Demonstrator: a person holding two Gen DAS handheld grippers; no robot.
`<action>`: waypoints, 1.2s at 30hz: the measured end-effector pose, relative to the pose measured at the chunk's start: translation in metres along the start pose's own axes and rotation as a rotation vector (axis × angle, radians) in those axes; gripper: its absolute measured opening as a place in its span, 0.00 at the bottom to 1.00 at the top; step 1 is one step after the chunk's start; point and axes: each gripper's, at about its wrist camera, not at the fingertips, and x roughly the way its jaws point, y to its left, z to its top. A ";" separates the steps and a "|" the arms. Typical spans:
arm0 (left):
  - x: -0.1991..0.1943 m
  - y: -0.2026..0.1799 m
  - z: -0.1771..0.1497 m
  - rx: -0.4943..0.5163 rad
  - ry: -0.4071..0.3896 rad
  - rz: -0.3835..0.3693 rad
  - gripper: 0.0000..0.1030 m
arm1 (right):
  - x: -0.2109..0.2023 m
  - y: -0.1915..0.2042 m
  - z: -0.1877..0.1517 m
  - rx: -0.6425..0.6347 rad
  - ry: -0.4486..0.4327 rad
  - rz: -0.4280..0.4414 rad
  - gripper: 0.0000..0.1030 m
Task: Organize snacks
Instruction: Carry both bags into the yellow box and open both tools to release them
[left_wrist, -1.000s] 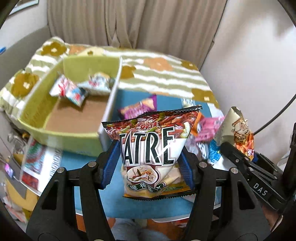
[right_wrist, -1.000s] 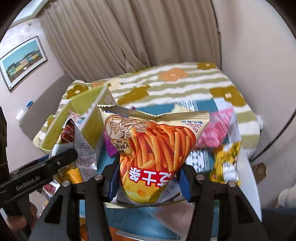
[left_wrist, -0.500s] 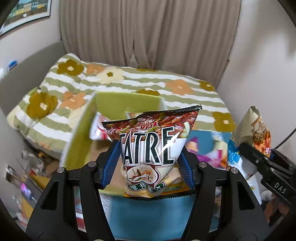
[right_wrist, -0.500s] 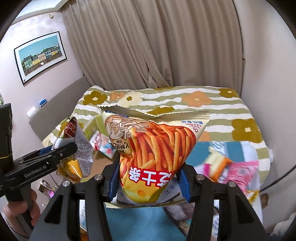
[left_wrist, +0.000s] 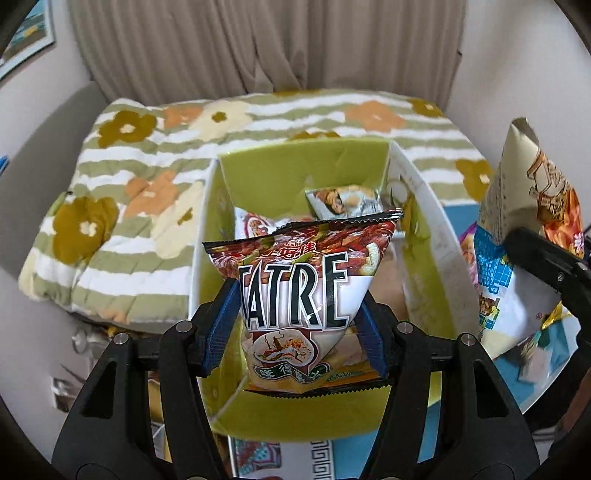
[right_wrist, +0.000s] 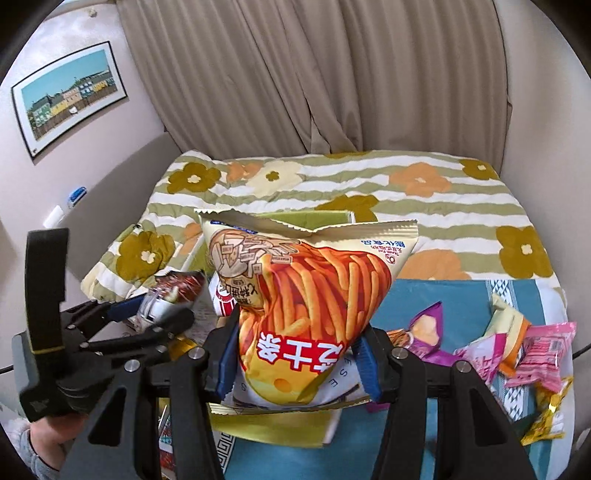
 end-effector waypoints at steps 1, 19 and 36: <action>0.006 0.001 0.001 0.014 0.008 -0.003 0.56 | 0.003 0.002 -0.001 0.004 0.007 -0.009 0.48; 0.021 0.023 -0.016 -0.009 0.057 -0.041 0.99 | 0.039 0.010 0.005 -0.025 0.098 -0.024 0.48; 0.011 0.041 -0.020 -0.116 0.057 0.046 0.99 | 0.102 0.024 0.007 -0.168 0.259 0.135 0.48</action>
